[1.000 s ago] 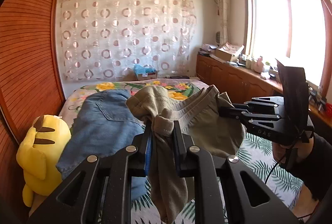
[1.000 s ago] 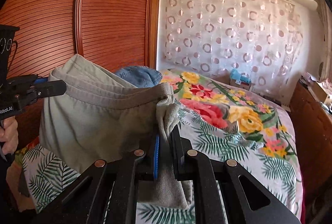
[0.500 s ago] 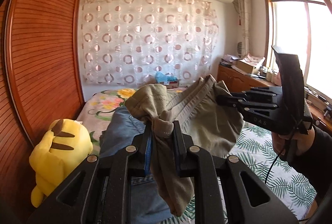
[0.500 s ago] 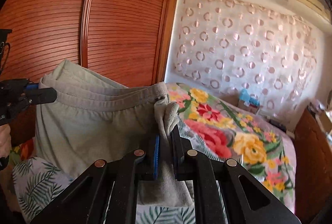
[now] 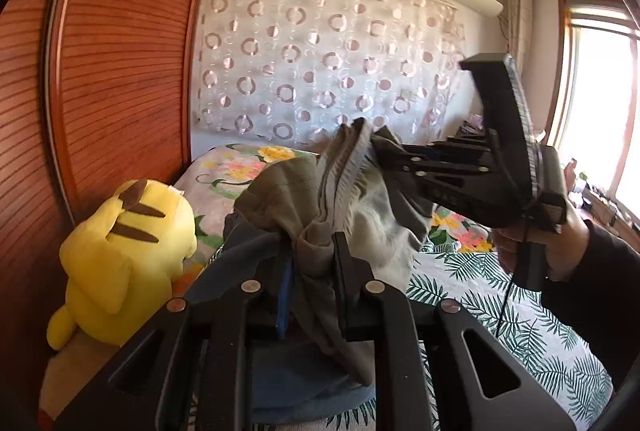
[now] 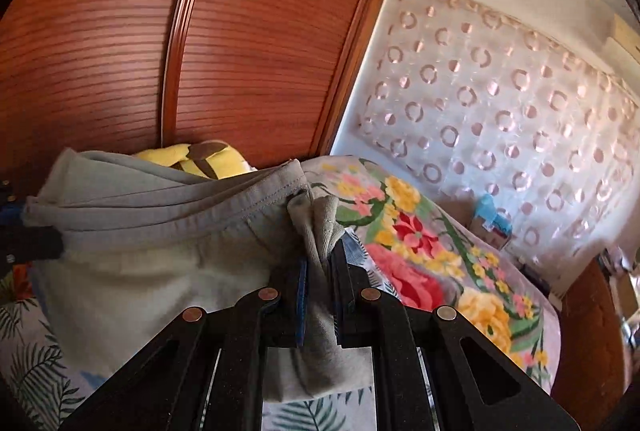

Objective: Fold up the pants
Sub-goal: 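Carry the lifted grey-green pants with both grippers toward the folded blue jeans, then lower the pants onto the jeans stack and open both grippers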

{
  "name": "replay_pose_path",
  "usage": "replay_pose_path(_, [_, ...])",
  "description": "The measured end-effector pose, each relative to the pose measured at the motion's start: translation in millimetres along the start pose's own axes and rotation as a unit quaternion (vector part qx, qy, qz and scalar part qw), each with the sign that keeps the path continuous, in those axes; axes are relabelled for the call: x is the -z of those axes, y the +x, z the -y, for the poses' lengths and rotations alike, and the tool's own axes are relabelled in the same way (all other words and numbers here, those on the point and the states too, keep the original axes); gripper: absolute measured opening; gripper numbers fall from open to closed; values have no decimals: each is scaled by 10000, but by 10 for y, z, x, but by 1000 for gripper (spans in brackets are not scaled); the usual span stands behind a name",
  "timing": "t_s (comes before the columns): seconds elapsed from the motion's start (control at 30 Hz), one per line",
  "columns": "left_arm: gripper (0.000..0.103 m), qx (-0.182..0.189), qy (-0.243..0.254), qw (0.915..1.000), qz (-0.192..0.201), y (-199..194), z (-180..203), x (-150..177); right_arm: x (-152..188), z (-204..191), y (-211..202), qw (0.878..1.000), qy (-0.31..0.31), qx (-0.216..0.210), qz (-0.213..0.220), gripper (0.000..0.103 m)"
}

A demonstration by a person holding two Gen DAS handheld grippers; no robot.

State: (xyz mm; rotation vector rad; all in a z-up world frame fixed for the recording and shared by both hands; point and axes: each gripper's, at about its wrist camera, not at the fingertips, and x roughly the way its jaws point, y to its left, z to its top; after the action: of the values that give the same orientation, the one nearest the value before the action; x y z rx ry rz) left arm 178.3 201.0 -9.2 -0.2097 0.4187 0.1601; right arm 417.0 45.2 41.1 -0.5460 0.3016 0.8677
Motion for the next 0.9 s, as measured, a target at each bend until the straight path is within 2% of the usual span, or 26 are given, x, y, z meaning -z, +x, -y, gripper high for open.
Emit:
replay_pose_path(0.17, [19, -205, -108, 9997, -80, 12, -44, 76, -108, -26, 97, 9998, -103, -147, -50, 10])
replay_pose_path(0.47, [24, -220, -403, 9987, -238, 64, -159, 178, -142, -75, 190, 9993, -227, -264, -98, 10])
replay_pose_path(0.9, [25, -291, -387, 9987, -181, 56, -154, 198, -126, -34, 133, 9994, -56, -348, -40, 10])
